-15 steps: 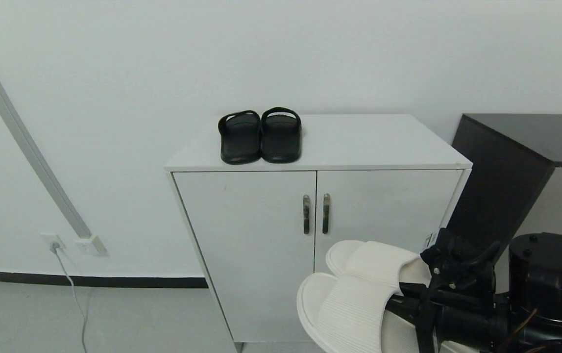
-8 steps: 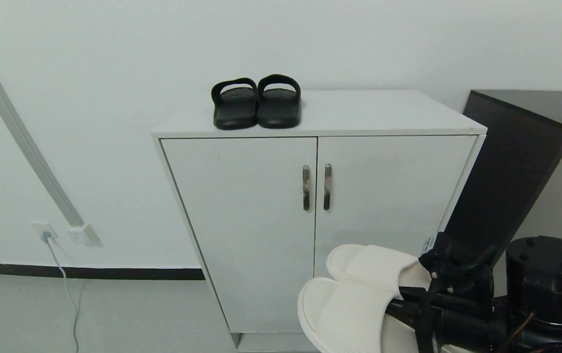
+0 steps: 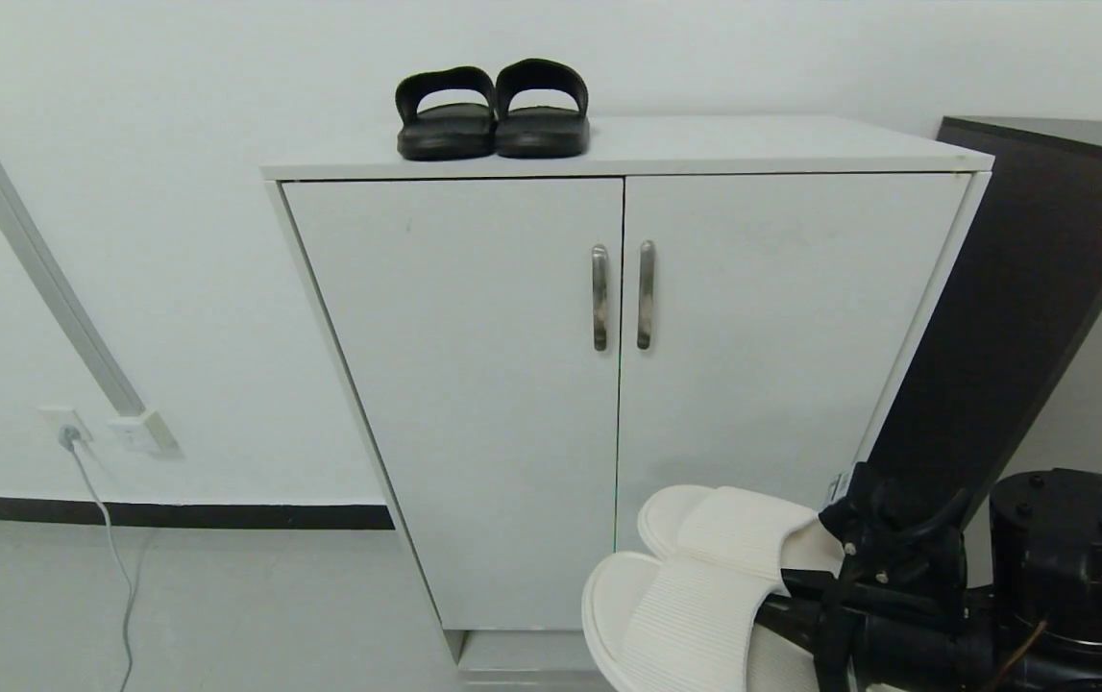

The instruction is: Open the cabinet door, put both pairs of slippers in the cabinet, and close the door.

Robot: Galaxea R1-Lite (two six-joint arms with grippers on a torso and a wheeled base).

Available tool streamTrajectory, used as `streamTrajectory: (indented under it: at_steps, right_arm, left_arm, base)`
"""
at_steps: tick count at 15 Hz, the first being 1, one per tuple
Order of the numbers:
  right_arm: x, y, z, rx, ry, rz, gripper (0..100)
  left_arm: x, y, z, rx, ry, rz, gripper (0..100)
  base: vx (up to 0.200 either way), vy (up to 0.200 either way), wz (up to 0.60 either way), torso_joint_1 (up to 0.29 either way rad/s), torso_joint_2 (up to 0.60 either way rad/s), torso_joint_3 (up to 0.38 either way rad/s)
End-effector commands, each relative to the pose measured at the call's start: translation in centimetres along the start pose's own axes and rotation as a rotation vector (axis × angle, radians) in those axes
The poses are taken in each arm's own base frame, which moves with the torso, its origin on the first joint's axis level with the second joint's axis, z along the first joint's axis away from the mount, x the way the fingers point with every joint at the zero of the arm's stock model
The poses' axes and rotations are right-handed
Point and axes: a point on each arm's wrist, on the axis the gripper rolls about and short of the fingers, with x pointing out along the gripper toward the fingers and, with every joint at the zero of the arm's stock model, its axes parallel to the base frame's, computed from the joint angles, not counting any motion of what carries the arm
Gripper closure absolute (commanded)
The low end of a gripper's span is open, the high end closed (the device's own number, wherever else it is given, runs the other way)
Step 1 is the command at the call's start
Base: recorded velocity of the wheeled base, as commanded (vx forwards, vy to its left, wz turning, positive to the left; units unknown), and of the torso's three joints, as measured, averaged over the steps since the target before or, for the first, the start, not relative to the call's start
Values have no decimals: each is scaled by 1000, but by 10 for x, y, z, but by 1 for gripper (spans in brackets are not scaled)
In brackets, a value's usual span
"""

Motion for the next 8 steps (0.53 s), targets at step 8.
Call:
streamTrajectory:
  at_steps: [8]
  right_arm:
    - [0,1,-3,-13,11,4,100]
  left_arm:
    - [-2,0,12,-17,-34,2,0]
  base:
    - [0,0,0,1,94,89]
